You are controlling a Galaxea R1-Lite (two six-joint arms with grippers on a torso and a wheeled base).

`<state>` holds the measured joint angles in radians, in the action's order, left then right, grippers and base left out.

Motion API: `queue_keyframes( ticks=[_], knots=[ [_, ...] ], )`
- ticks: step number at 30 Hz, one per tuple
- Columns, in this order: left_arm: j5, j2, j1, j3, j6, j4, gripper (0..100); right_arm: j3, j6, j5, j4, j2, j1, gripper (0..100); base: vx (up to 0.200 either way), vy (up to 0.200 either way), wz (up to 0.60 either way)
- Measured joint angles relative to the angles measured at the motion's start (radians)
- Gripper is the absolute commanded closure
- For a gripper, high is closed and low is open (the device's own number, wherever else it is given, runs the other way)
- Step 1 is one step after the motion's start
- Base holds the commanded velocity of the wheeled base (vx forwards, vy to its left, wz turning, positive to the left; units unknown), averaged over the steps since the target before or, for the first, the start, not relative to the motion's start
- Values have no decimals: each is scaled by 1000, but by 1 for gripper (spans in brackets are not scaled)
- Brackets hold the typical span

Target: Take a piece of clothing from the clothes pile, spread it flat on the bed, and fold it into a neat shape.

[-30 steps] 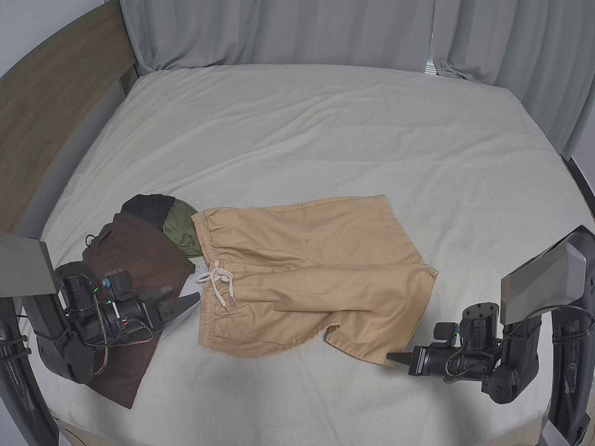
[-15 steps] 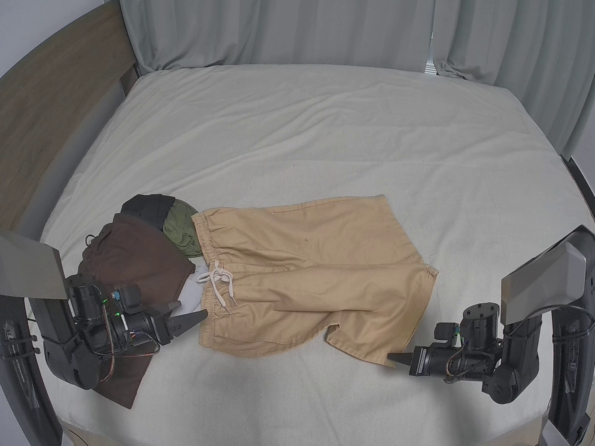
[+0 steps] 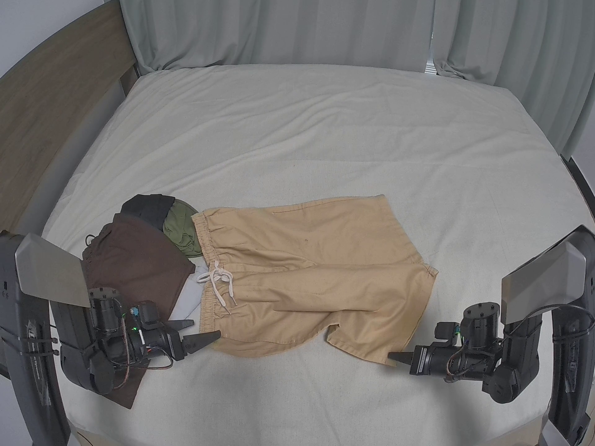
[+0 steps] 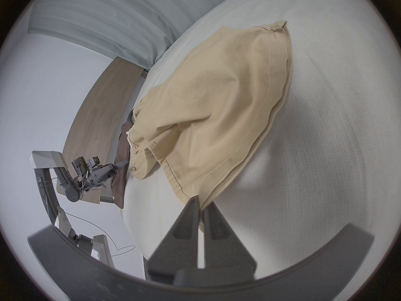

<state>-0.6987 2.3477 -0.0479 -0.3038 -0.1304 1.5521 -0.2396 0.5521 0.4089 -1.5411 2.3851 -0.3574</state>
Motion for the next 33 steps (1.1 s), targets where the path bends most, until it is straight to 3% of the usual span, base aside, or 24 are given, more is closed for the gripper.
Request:
queue_keyframes(
  ticks=[14, 27, 28, 33],
  knots=[
    [11, 90, -16, -40, -9, 0, 0, -6, -1, 2, 0, 0, 4, 100, 0, 0, 0],
    [45, 131, -37, -78, -128, 1, 0, -9, -2, 2, -2, 0, 5, 100, 0, 0, 0],
    [45, 132, -38, -79, -128, 1, 100, -9, -2, 2, -2, 0, 5, 100, 0, 0, 0],
    [47, 136, -40, -81, -129, -1, 100, -9, -3, 2, -1, 0, 6, 100, 0, 0, 0]
  ],
)
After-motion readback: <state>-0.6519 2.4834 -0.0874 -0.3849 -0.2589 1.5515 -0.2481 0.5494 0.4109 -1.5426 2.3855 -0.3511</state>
